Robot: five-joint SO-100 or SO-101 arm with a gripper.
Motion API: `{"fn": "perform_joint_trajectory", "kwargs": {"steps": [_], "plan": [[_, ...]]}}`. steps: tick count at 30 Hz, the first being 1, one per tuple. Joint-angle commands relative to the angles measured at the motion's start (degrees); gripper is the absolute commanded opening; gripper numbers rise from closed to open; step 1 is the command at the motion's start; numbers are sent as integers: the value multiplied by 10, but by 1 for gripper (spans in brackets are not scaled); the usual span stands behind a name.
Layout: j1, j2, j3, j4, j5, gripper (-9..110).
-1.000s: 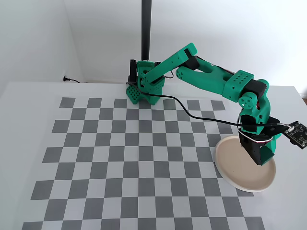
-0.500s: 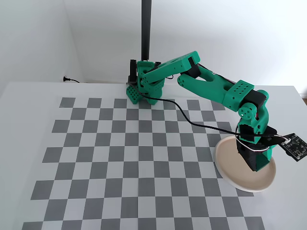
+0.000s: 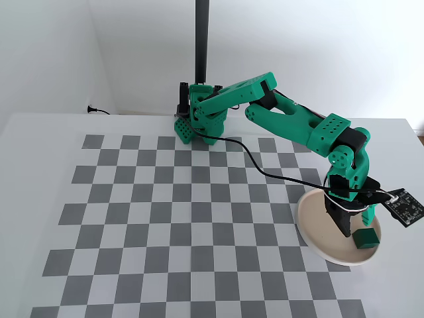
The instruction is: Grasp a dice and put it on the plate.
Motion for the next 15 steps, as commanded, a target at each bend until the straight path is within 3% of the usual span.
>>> {"fn": "perform_joint_trajectory", "kwargs": {"steps": [1,7,9,15], "plan": [[3,47,-59,0,3,16],[4,113,-59,49,4,14],[4,150,-58,93,7,3],[2,243,-58,193,4,-4]]}}
